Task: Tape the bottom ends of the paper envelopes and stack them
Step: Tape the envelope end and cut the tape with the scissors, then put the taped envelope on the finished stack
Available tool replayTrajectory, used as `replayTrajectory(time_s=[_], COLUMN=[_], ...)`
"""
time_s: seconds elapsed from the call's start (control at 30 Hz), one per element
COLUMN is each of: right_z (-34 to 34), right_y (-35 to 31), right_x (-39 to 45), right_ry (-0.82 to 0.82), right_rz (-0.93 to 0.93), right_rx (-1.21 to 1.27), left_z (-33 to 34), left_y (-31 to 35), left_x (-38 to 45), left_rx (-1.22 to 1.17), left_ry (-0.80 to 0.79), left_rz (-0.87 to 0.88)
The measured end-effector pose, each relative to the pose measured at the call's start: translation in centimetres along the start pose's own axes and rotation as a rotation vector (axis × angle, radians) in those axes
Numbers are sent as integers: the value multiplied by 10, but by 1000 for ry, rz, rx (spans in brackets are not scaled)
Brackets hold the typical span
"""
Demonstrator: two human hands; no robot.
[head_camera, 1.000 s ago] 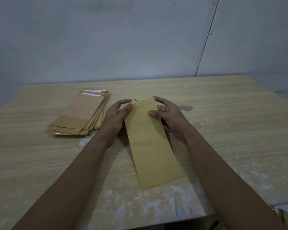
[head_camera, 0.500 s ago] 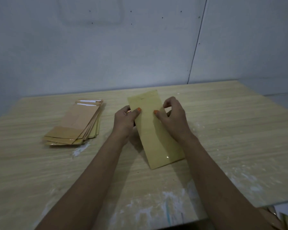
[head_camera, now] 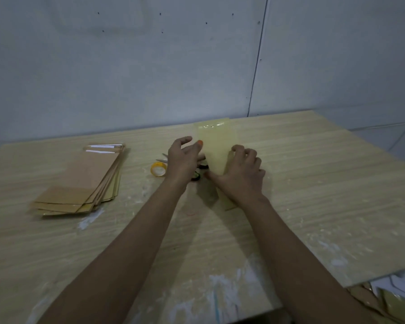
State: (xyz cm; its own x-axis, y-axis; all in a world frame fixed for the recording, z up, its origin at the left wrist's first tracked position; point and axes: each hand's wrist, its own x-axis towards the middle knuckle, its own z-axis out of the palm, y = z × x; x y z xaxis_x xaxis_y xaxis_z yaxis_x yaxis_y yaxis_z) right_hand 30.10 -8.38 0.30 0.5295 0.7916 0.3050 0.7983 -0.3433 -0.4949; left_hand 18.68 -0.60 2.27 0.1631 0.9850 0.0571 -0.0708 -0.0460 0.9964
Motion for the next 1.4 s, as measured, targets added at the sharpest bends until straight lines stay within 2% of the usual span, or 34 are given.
replayTrajectory(time_s=[0.2,0.33,0.53,0.8,1.07,1.2,1.4], right_z=[19,32,39,44,46,45,43], right_y=[13,12,12,16,16,17,13], right_x=[46,70,63,63,68,67,61], right_ry=[1,3,-35,-232,-279,-285,-225], right_rz=[108,112,0,-118,-109,-101,-80], right_rx=[-78,-73,-242,-267,-296,-284,-217], left_z=[-23,-32,-29,-31,-32,-34,-49], left_y=[-28,-47,-60,-60,-57,-55,-34], left_x=[-29,-28,-20,-22,-26,-30,-40], left_rx=[355,688,1009,1043,1000,911,748], left_ry=[-49,-167,-259,-235,-241,-225,-47], left_rz=[392,612,579,542,535,632,800])
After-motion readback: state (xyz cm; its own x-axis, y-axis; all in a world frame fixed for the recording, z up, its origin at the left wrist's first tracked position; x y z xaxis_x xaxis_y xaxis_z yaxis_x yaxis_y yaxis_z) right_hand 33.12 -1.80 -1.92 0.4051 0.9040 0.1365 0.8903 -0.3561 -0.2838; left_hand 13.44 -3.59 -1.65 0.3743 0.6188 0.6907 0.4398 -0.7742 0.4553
